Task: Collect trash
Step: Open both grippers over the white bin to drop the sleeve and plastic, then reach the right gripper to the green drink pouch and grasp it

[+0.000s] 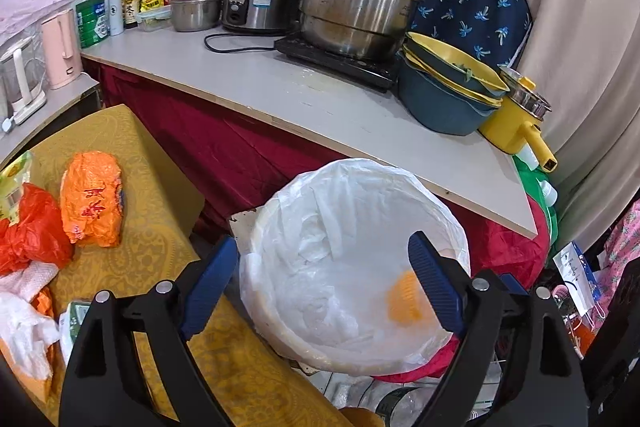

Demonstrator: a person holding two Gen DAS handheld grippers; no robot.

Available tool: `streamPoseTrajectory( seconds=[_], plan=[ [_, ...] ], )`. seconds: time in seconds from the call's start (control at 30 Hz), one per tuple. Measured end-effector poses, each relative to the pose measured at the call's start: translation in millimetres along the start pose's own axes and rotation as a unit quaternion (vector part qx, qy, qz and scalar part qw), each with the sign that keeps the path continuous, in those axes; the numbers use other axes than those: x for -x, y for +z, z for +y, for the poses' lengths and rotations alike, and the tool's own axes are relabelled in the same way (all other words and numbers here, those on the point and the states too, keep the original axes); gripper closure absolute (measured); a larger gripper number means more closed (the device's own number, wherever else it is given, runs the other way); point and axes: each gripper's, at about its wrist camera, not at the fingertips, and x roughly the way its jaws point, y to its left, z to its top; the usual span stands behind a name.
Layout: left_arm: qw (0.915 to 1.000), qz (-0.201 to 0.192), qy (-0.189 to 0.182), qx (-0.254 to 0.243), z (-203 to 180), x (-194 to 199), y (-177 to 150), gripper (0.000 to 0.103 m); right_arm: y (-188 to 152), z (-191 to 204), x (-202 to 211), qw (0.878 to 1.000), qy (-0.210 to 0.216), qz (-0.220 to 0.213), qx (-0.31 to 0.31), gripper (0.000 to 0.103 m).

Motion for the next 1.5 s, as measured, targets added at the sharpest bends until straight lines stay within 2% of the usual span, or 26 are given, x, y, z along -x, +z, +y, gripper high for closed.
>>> streamPoseTrajectory(
  seconds=[0.4,0.5,0.77,0.9,1.1,1.5],
  plan=[
    [0.9985,-0.038,0.038,0.01,28.5,51.4,-8.8,0.019,-5.5,28.6,30.5,1.0,0.011,-0.014,0.018,0.04],
    [0.9975,-0.044,0.054,0.014,37.5,65.8,-13.6,0.014,-7.6,36.8,40.2,0.999,0.016,-0.018,0.022,0.038],
    [0.993,-0.058,0.094,0.04,74.0,110.5,-36.7,0.014,-20.6,71.8,64.7,0.998,0.047,-0.015,0.042,0.033],
    [0.9903,-0.059,0.109,0.063,96.7,129.9,-49.7,0.014,-34.4,98.6,71.7,0.996,0.064,-0.002,0.066,0.032],
    [0.9838,-0.06,0.14,0.093,135.7,156.3,-75.5,0.014,-56.9,129.3,76.6,0.992,0.081,0.017,0.094,0.025],
    [0.971,-0.04,0.189,0.141,202.8,179.8,-129.0,0.014,-127.4,186.6,52.3,0.979,0.099,0.093,0.153,0.023]
  ],
)
